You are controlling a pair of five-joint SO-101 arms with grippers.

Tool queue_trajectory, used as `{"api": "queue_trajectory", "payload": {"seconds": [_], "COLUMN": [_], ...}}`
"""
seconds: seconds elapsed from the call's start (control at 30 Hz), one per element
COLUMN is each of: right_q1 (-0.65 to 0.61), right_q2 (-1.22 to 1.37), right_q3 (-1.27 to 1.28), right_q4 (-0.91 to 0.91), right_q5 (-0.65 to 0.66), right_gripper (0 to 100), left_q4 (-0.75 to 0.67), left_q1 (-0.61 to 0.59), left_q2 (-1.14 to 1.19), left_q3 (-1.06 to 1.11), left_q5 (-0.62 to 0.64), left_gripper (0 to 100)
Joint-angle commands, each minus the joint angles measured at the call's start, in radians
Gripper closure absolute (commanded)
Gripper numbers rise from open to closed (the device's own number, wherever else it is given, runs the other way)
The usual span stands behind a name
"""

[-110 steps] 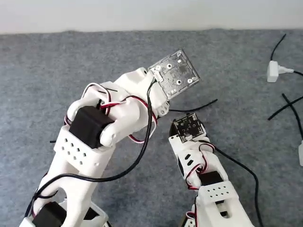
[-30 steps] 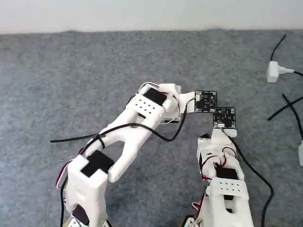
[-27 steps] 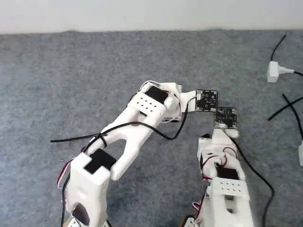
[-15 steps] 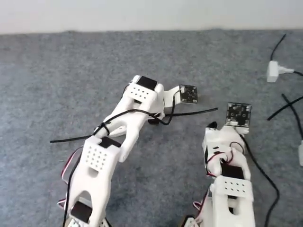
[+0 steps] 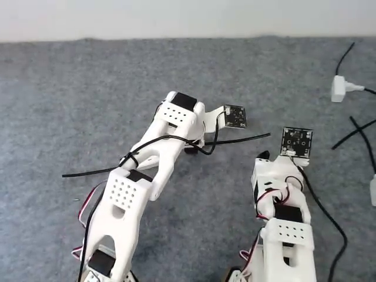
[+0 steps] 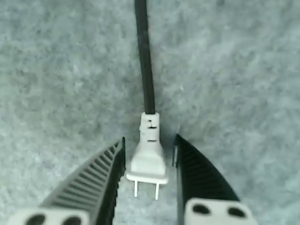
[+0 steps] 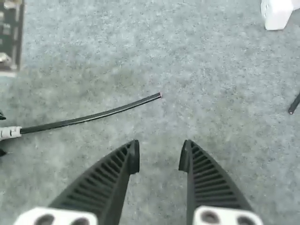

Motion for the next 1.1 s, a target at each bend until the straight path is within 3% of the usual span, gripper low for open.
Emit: {"api": "queue_trajectory", "payload": {"seconds": [0.0,0.43,0.7,1.07], "right_q1": [0.001,0.001,0.001,0.001], "right_q2": [-0.024,-0.024,-0.024,-0.024], "right_q3": [-0.051,-0.049,-0.049,-0.049], "right_q4": [-0.008,-0.008,-0.008,-0.01], "right_q5": [-0.008,-0.006,-0.005,-0.005], "right_gripper": [83.4,83.4,83.4,83.4], "left_q4": [0.018,0.012,0.091,0.061], "left_q1": [0.003,0.06,0.058,0.057], "left_q2": [-0.002,-0.009,-0.009,0.012], "left_q3": [-0.024,-0.033,-0.142,-0.105], "left_q5": [0.002,0.028,0.052,0.049], "left_gripper": [83,83,83,83]}}
